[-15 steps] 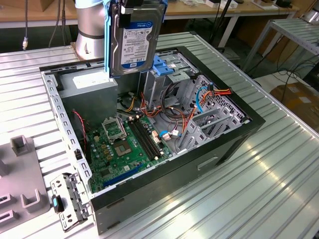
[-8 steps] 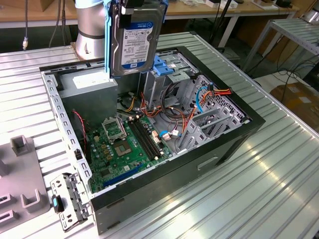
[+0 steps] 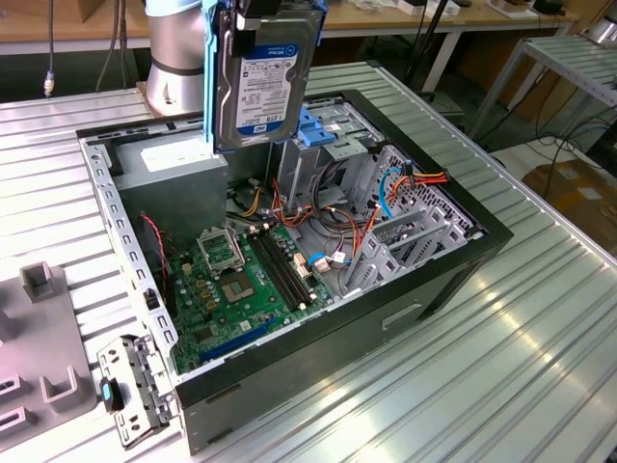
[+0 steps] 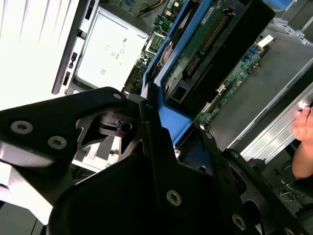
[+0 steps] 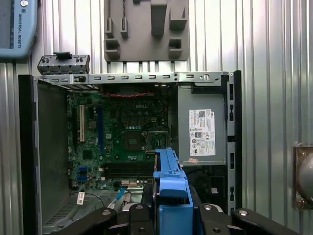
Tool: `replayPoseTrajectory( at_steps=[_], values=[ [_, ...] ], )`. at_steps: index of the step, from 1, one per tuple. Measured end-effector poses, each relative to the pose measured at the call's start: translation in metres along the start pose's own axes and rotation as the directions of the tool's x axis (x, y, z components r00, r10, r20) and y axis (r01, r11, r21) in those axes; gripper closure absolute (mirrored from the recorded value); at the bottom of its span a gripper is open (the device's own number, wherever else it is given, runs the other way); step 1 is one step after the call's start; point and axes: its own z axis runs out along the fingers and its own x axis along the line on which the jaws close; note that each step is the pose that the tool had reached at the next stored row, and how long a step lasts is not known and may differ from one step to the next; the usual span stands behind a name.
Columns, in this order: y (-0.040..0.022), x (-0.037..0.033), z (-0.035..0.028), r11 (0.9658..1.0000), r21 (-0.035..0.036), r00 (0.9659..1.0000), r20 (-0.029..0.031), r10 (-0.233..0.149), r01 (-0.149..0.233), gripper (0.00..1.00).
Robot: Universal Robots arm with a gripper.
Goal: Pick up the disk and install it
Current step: 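Insert the disk into the insertion slot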
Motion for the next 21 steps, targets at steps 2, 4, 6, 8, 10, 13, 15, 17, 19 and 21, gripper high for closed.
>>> replayPoseTrajectory(
  at_steps=[2, 4, 6, 8, 10, 13, 15, 17, 19, 21],
  values=[
    [-0.0001, 0.0031, 0.0001, 1.0, 0.0, 1.0, 0.0, 0.0, 0.0, 0.63],
    [-0.0002, 0.0061, 0.0002, 1.0, 0.0, 1.0, -0.0001, 0.0, 0.0, 0.63],
    [-0.0003, 0.0097, 0.0003, 1.0, 0.0001, 1.0, 0.0, 0.0, 0.0, 0.63],
    [-0.0004, 0.0134, 0.0004, 1.0, 0.0001, 1.0, 0.0001, 0.0, 0.0, 0.63],
    [-0.0005, 0.015, 0.0004, 1.0, 0.0, 1.0, 0.0, 0.0, 0.0, 0.63],
    [-0.0006, 0.0176, 0.0005, 1.0, 0.0001, 1.0, 0.0001, 0.0, 0.0, 0.63],
    [-0.0006, 0.0186, 0.0006, 1.0, 0.0, 1.0, 0.0, 0.0, 0.0, 0.63],
    [-0.0007, 0.0196, 0.0006, 1.0, 0.0, 1.0, 0.0, 0.0, 0.0, 0.63],
    [-0.0007, 0.021, 0.0006, 1.0, 0.0, 1.0, 0.0, 0.0, 0.0, 0.63],
    [-0.0007, 0.0223, 0.0006, 1.0, 0.0, 1.0, 0.0001, 0.0, 0.0, 0.63]
  ],
)
